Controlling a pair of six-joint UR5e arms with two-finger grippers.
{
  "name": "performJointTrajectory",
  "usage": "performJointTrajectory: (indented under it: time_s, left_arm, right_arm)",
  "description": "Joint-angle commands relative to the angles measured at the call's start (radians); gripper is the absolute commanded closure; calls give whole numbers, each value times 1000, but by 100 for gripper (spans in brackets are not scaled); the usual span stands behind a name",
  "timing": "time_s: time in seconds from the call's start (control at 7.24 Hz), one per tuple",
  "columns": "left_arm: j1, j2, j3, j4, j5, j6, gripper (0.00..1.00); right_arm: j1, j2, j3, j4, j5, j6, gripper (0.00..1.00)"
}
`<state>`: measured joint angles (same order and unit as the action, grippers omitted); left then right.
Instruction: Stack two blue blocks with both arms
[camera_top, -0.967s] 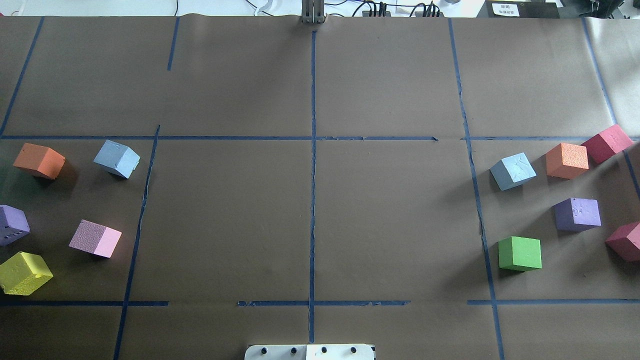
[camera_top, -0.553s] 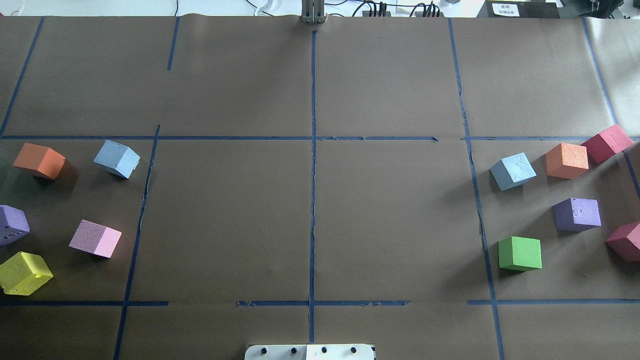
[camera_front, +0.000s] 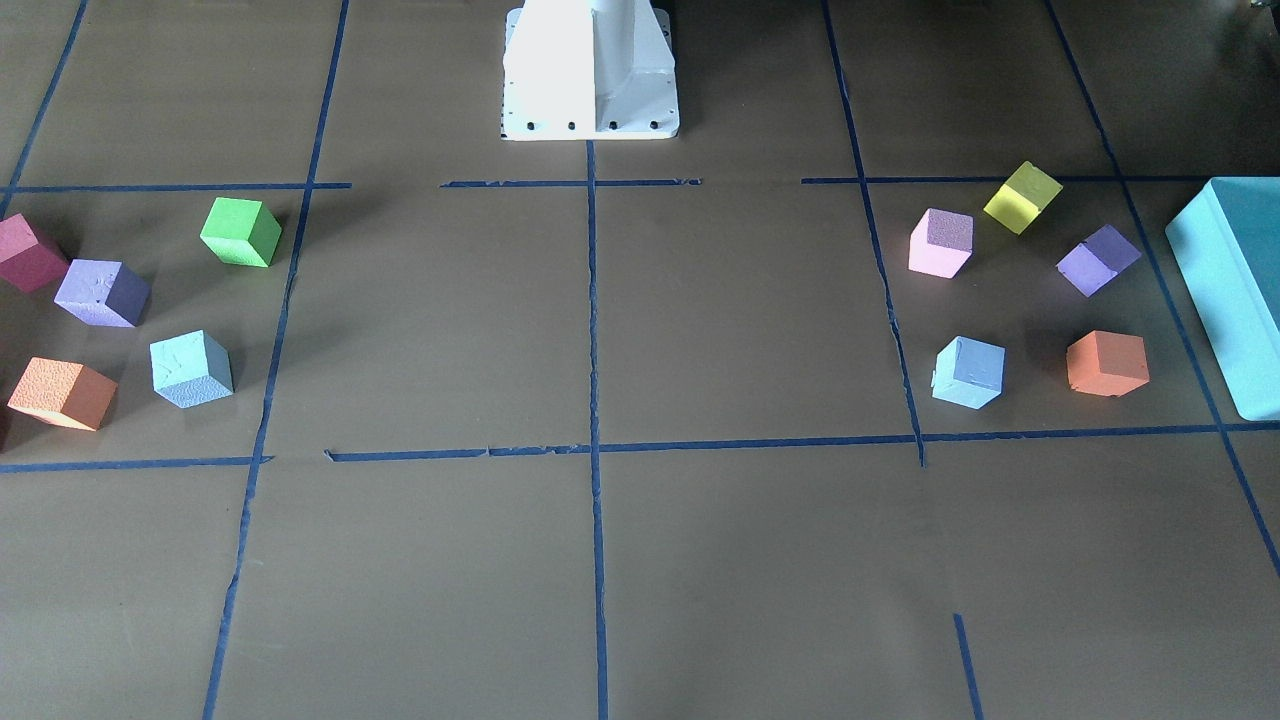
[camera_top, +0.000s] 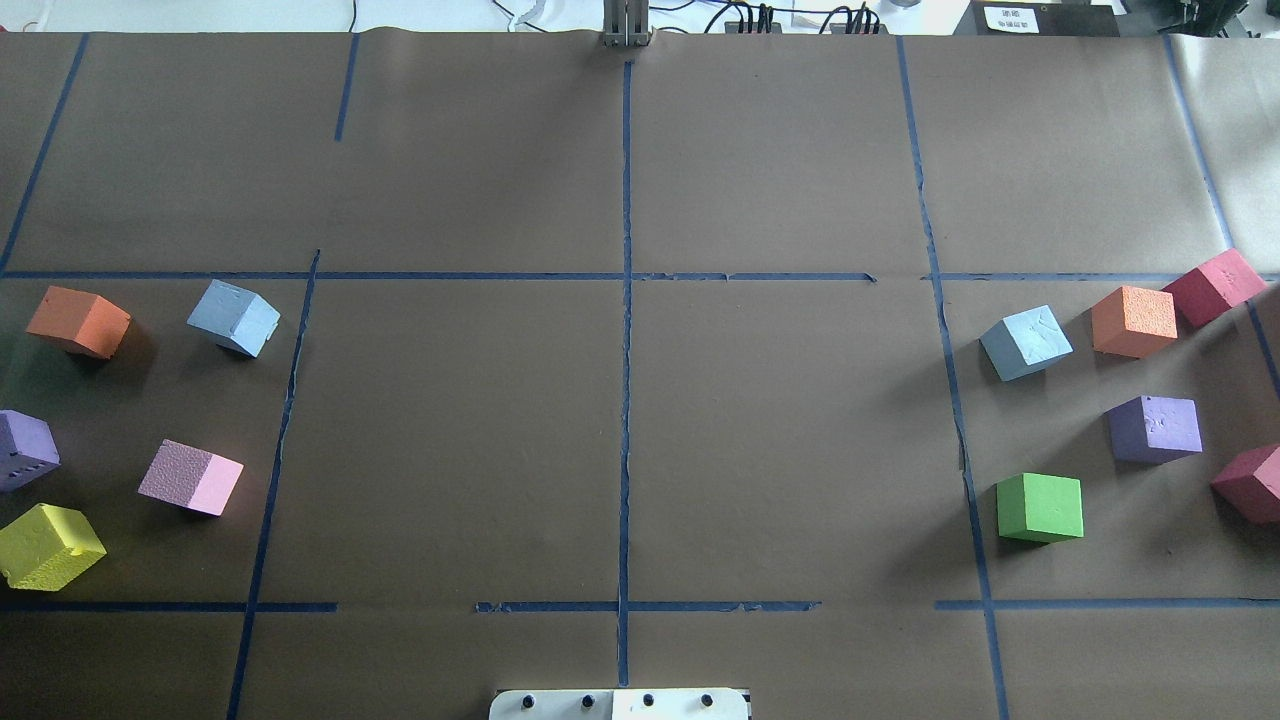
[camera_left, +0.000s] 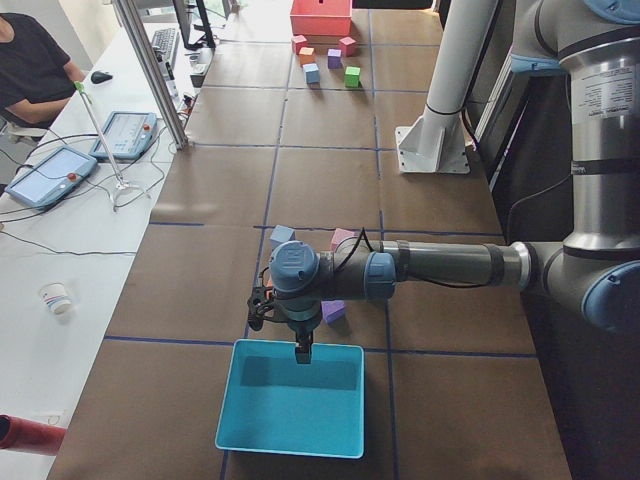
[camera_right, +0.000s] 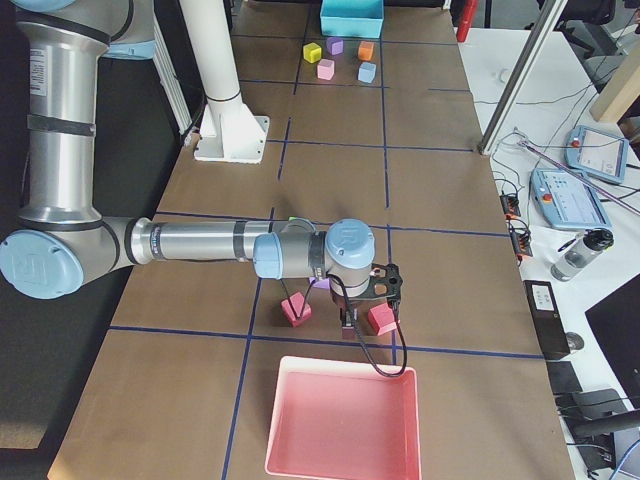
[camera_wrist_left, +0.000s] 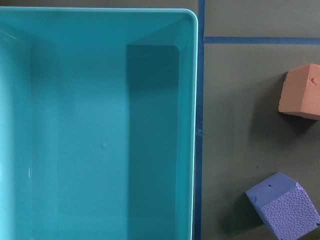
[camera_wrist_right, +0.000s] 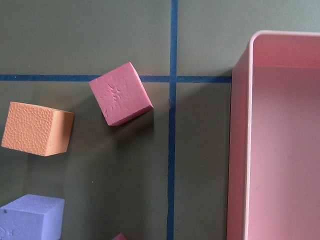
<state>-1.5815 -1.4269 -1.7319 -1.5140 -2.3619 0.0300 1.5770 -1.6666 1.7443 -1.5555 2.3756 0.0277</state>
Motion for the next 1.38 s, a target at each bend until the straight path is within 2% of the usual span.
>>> performJointTrajectory:
  time_s: [0.0,0.14,0.28,0.69,0.83,0.97,1.24]
  left_arm:
    - [0,-9,0,0,-2,-5,0]
    - [0,-9,-12,-2,0,-7,0]
    - [0,-10,-23,0,1,-7,0]
    - [0,-12,-25,-2,-3,-9,0]
    - [0,-12,-25,-2,-3,-9,0]
    - [0,-14,-25,-2,-3,-9,0]
    - [0,-15,-25,-2,-3,-10,0]
  right_arm:
    - [-46,44,3,3,23,14,0]
    - [-72,51,4,55,27,30,0]
    - [-140,51,18,165,24,99,0]
    - [-325,80,116,204,-4,465,0]
    - [-389,87,138,207,-51,620,0]
    - [-461,97,147,237,-99,697,0]
    - [-579,100,140,284,-203,738,0]
